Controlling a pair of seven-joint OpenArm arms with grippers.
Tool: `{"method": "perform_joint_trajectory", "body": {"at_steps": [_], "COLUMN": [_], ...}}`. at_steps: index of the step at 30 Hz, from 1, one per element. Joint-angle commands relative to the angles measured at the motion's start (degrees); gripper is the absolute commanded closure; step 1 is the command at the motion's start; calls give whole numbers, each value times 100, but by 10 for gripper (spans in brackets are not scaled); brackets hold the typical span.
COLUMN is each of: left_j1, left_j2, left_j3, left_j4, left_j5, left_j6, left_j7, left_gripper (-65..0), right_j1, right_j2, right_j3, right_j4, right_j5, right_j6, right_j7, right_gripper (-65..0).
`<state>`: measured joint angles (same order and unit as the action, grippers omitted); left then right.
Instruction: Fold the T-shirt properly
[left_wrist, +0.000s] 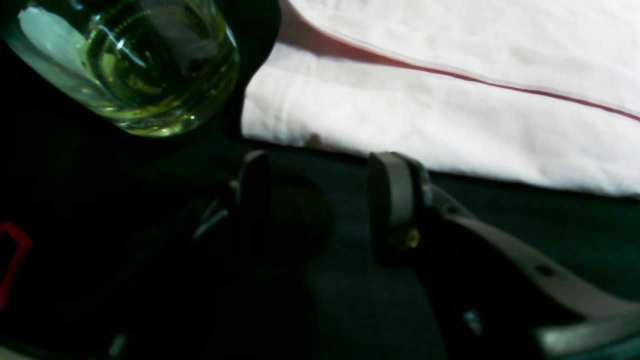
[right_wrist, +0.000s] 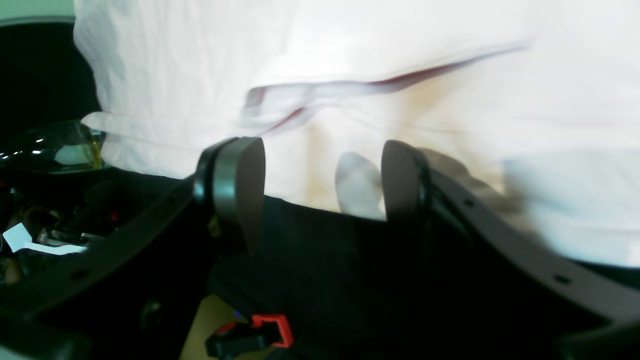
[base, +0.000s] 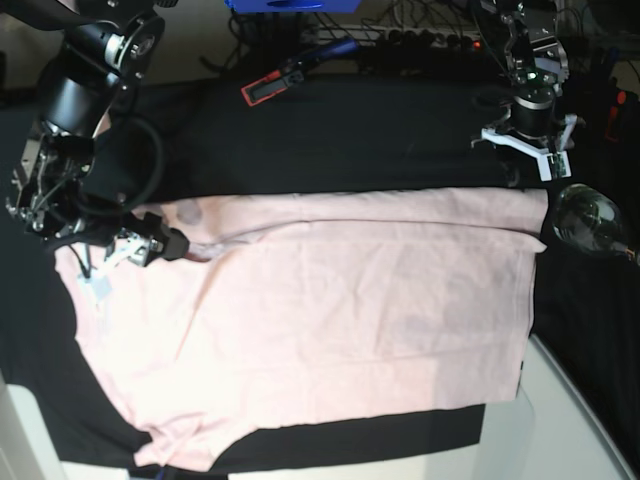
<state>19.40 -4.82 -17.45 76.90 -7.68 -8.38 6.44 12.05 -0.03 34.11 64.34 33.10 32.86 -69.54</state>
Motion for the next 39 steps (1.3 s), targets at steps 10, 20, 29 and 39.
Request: {"method": "perform_joint_trajectory", "body": {"at_steps": [10, 20, 29, 39], "left_j1": [-1, 7, 7, 7], "left_j2": [-103, -164, -173, -173], "left_j3": [-44, -44, -44, -44], "left_j4": [85, 85, 85, 85], "left_j5": [-27, -27, -27, -27], "left_j6": [34, 34, 34, 34], "left_j7": [-147, -147, -147, -147], "left_gripper": [-301, -301, -301, -301], "right_j1": [232, 434, 504, 847], "right_j2": [-186, -115, -27, 87], "right_j3": [-4, -4, -13, 40], "right_j4": [76, -803, -820, -1576], "right_j5": [149, 149, 149, 158], "right_j6": [6, 6, 6, 6], "right_j7": [92, 470, 699, 760], "right_gripper": [-342, -342, -342, -342]}}
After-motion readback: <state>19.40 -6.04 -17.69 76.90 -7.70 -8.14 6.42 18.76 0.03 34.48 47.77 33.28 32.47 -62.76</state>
